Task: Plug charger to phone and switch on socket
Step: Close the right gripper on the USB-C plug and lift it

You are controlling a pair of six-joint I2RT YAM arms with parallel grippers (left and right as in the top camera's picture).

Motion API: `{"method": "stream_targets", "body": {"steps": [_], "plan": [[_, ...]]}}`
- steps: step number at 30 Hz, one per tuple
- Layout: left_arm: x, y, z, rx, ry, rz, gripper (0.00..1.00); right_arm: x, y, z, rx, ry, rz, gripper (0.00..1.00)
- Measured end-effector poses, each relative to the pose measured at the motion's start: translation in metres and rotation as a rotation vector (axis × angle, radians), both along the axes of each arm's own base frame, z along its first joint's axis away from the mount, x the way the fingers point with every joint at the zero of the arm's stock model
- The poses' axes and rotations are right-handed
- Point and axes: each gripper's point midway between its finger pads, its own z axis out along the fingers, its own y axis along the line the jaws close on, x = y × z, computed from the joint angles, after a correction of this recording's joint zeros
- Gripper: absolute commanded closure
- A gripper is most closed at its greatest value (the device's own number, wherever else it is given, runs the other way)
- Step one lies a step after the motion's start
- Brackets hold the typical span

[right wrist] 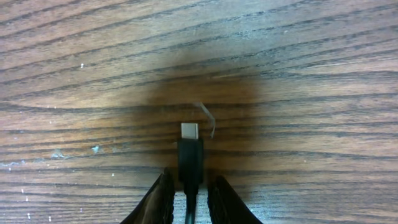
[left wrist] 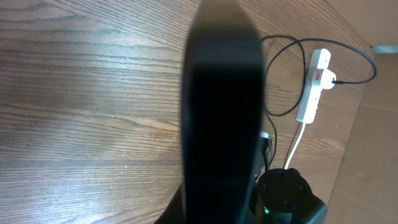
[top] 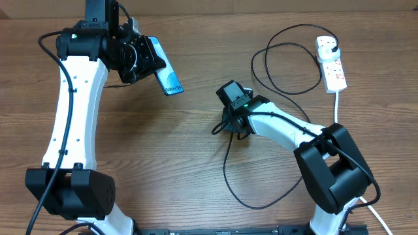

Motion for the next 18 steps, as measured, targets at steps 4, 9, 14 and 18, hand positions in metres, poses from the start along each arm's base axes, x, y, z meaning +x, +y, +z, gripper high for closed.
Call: {"method": "stream_targets", "body": {"steps": [4,9,14,18], "plan": [[0.0,0.0,0.0,0.0,0.0,0.0,0.96,-0.0008,0.0012,-0.0001,0.007,0.004,0.003,0.85],[0.0,0.0,0.0,0.0,0.0,0.0,0.96,-0.001,0.0018,-0.0002,0.008,0.006,0.008,0.89],[0.0,0.0,0.0,0.0,0.0,0.0,0.96,-0.0008,0.0028,0.0,0.011,0.005,0.014,0.92],[0.0,0.0,0.0,0.0,0.0,0.0,0.96,0.0001,0.0033,0.0002,0.014,0.001,0.015,0.96]]}}
